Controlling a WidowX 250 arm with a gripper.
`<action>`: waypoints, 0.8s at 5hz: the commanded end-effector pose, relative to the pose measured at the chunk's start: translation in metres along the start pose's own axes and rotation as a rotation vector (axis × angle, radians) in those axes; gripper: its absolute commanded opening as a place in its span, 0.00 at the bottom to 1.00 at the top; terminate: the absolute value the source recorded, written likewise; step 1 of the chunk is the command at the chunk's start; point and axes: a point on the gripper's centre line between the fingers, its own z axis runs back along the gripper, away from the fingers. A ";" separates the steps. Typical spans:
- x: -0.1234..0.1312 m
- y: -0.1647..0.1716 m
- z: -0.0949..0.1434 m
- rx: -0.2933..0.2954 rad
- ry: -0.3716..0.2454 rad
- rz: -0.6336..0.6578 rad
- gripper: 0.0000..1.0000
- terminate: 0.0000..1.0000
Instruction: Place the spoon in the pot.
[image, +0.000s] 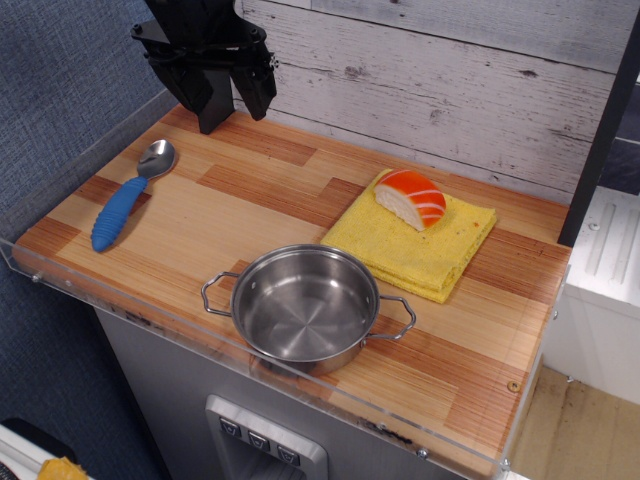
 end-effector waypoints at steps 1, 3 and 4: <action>0.000 0.000 0.000 0.000 0.000 0.000 1.00 0.00; -0.019 0.021 -0.008 0.114 0.070 0.025 1.00 0.00; -0.032 0.031 -0.010 0.127 0.123 0.050 1.00 0.00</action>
